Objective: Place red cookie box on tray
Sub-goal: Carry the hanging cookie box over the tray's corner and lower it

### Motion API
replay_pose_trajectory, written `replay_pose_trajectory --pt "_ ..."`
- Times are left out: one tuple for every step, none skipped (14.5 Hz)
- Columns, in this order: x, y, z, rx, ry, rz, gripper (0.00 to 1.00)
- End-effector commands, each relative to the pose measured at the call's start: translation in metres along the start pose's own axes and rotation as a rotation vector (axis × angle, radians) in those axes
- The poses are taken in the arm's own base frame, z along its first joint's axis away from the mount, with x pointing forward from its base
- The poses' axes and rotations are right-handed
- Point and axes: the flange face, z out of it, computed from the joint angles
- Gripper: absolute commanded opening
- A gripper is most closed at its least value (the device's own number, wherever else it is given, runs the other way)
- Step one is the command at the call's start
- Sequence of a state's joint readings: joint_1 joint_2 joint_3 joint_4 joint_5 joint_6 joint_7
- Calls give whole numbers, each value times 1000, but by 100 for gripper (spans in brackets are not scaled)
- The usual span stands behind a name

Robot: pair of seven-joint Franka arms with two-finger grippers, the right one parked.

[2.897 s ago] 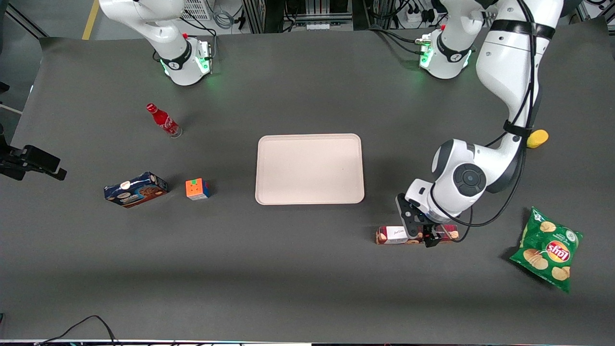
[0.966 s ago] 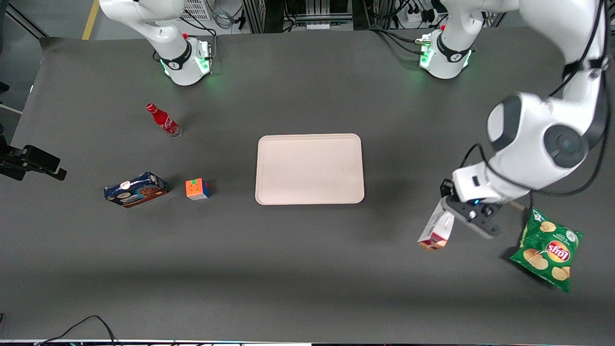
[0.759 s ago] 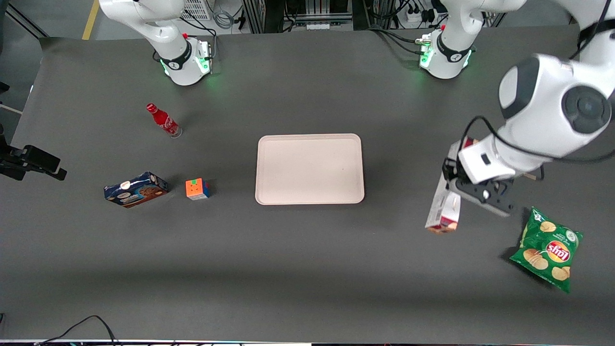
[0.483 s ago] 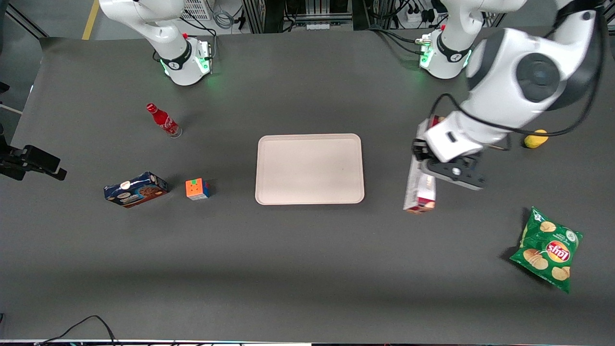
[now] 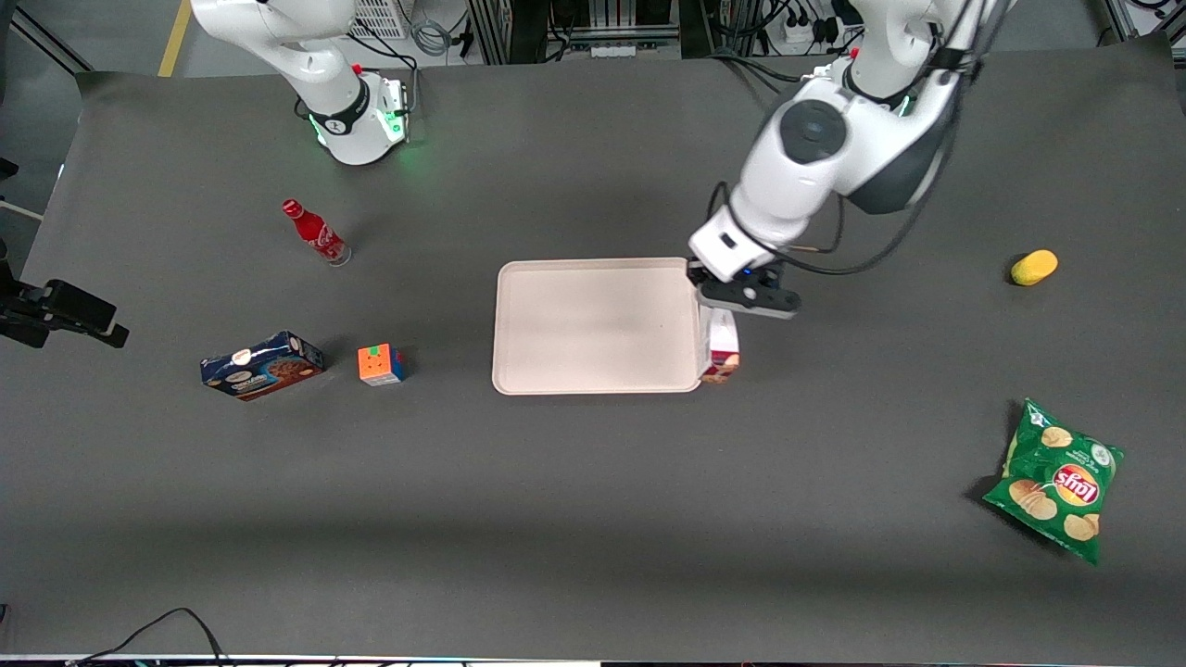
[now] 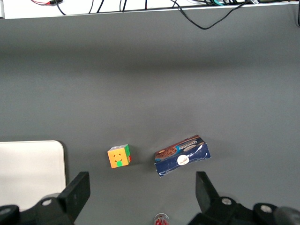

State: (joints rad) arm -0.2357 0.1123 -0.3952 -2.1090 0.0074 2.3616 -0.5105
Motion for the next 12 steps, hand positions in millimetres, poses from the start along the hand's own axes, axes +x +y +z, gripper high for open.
replay_pose_trajectory --pt "-37 19 37 30 49 -58 0" --pt "-40 21 47 37 38 -66 0" --pt "-42 22 56 45 33 -62 0" --pt "-48 25 67 54 20 -51 0" --pt "-50 25 77 62 10 -48 0" --pt "-53 27 85 66 -2 -53 0" --pt "-57 28 94 72 -16 -60 0" --pt "-62 34 103 75 -29 -65 0" --pt "-66 38 109 73 -25 -78 0" --pt "-68 40 117 72 -20 -102 0" --pt "-73 46 125 71 -13 -108 0" --pt "-75 47 131 76 -3 -103 0"
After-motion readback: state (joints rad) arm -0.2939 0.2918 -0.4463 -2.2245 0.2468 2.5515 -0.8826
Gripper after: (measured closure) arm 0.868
